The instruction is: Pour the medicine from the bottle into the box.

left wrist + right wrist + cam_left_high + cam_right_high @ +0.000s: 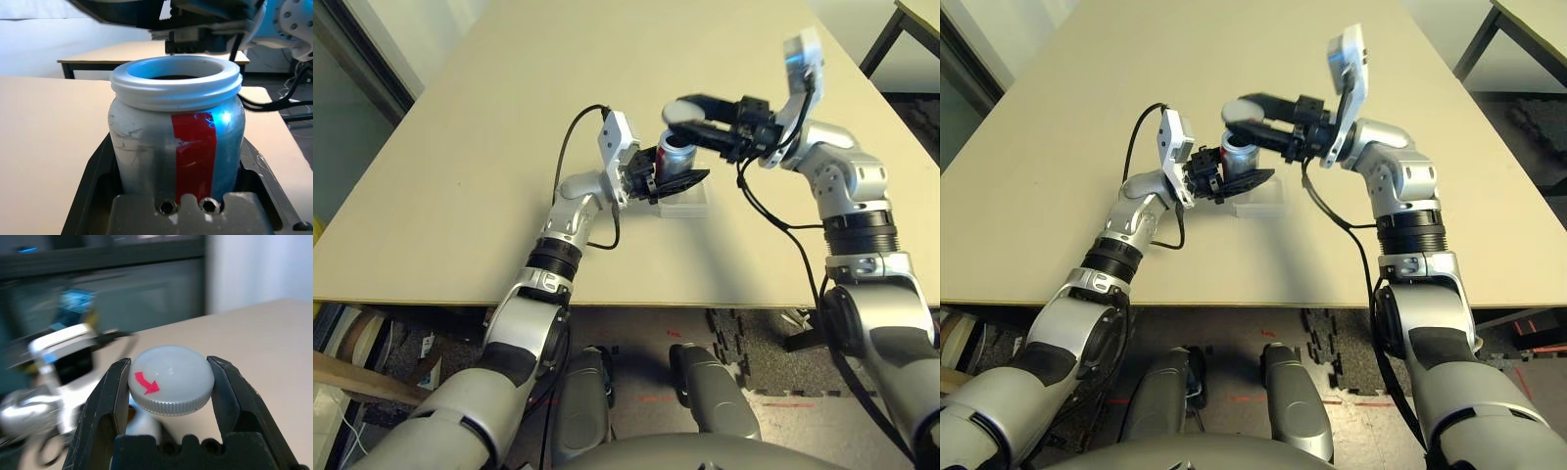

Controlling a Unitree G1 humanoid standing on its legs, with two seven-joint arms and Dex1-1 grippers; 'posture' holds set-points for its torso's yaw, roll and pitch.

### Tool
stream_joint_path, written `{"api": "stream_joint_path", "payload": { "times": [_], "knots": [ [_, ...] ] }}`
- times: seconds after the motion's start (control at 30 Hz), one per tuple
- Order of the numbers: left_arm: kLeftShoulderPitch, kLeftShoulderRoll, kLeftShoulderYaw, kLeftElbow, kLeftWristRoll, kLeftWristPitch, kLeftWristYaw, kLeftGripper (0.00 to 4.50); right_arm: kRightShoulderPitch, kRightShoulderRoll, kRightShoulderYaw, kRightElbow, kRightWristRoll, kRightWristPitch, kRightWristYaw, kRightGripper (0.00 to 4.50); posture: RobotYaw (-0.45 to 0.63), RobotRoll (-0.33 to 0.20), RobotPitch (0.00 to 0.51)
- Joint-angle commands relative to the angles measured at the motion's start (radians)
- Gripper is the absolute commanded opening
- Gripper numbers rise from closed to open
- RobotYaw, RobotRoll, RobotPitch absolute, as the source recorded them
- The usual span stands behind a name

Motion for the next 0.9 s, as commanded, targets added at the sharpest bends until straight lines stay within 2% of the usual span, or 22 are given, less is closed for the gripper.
{"api": "stream_joint_path", "payload": {
  "times": [0.03, 0.3, 0.47, 0.63, 0.9],
  "knots": [
    [0.012, 0.008, 0.017, 0.003, -0.001, 0.01, 0.018, 2.72, 0.043, -0.056, -0.052, -0.044, -0.023, 0.039, -0.115, 2.59, -0.29, 0.0, 0.132],
    [0.004, 0.028, 0.04, 0.019, 0.0, 0.01, 0.026, 2.72, 0.175, -0.205, -0.081, -0.147, -0.088, 0.139, -0.288, 2.59, -0.31, 0.0, 0.13],
    [-0.003, 0.035, 0.047, 0.039, 0.003, 0.002, 0.026, 2.72, 0.254, -0.293, -0.036, -0.164, -0.157, 0.162, -0.295, 2.59, -0.32, 0.0, 0.13],
    [-0.009, 0.041, 0.055, 0.045, 0.005, 0.0, 0.032, 2.72, 0.301, -0.323, 0.018, -0.162, -0.205, 0.154, -0.276, 2.59, -0.31, 0.0, 0.131],
    [-0.01, 0.049, 0.063, 0.048, 0.007, -0.004, 0.036, 2.72, 0.295, -0.286, 0.054, -0.128, -0.229, 0.146, -0.278, 2.59, -0.3, 0.0, 0.132]
  ]
}}
